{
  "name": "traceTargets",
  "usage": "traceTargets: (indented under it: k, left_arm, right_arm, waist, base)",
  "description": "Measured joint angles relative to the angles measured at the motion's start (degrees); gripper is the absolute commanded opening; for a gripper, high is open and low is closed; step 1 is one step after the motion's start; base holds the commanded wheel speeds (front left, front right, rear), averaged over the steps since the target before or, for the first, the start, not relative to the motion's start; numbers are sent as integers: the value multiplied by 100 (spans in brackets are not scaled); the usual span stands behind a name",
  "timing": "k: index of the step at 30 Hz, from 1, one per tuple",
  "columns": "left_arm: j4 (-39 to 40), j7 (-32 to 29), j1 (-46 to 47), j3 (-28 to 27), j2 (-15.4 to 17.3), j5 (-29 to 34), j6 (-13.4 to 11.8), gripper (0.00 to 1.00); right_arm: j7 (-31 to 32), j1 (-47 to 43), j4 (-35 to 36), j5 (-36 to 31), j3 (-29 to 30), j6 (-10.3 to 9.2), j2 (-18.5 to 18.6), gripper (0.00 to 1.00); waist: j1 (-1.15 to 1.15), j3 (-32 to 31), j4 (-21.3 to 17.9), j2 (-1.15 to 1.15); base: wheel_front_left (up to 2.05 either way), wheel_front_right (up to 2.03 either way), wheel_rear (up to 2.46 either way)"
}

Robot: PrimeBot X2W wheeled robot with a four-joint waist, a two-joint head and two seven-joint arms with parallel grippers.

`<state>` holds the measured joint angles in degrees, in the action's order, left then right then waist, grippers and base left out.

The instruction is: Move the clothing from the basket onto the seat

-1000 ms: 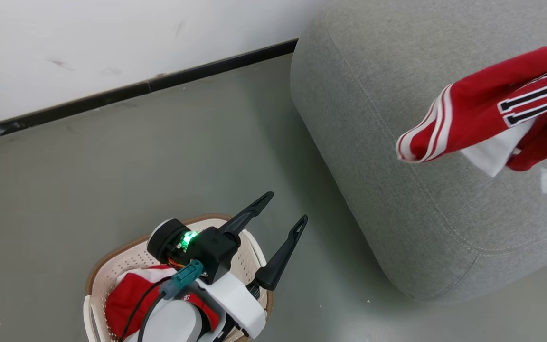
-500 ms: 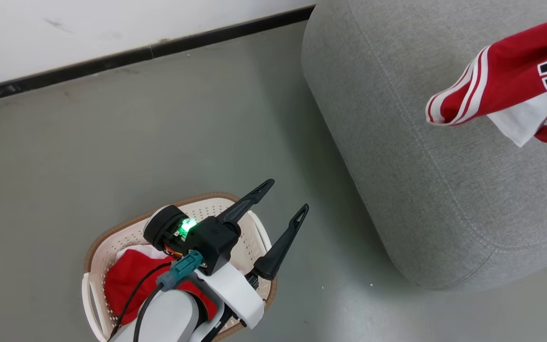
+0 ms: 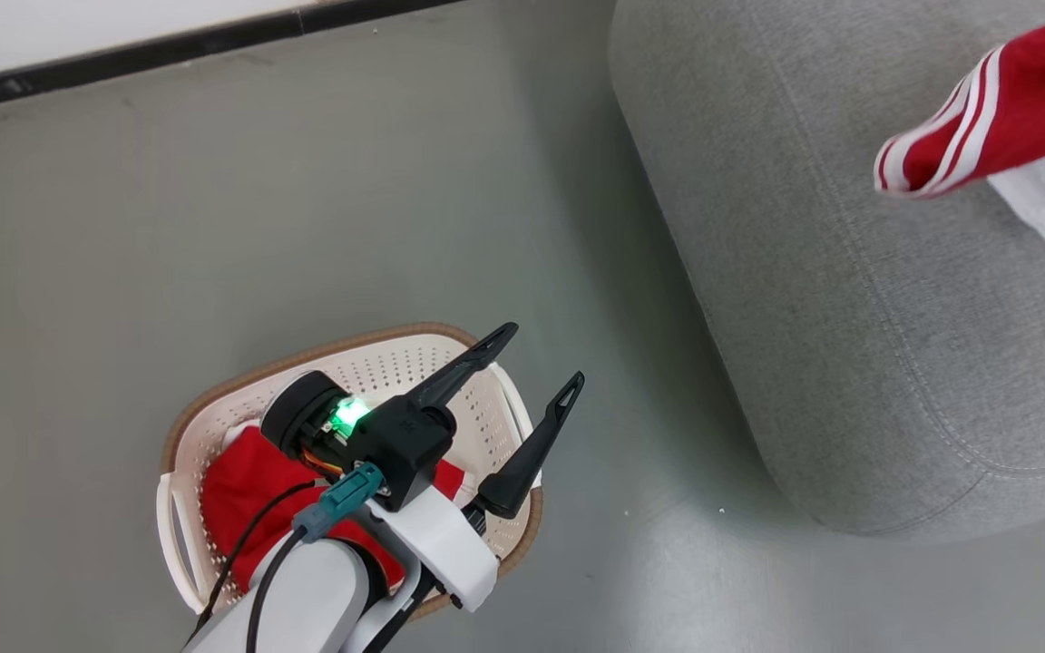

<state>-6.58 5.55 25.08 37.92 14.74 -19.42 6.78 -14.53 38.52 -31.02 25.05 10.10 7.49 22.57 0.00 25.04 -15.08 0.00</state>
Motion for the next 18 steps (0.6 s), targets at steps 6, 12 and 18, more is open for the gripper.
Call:
traceTargets:
  k: [6, 12, 18]
  left_arm:
    - [112, -52, 113, -32, 26, 0, -22, 100]
    - [240, -102, 227, -31, 48, 18, -22, 100]
    - [392, -109, 356, -32, 45, 16, -22, 100]
  right_arm:
    - [18, 316, -285, 146, -7, -1, 185, 0]
    - [93, 597, -612, 305, -58, 0, 297, 0]
    - [205, 879, -1001, 500, -67, -1, 526, 0]
  waist:
    - [0, 220, 81, 0]
    - [0, 438, 155, 0]
    - [0, 650, 230, 0]
  base:
    - [0, 0, 0]
    - [0, 0, 0]
    - [0, 0, 0]
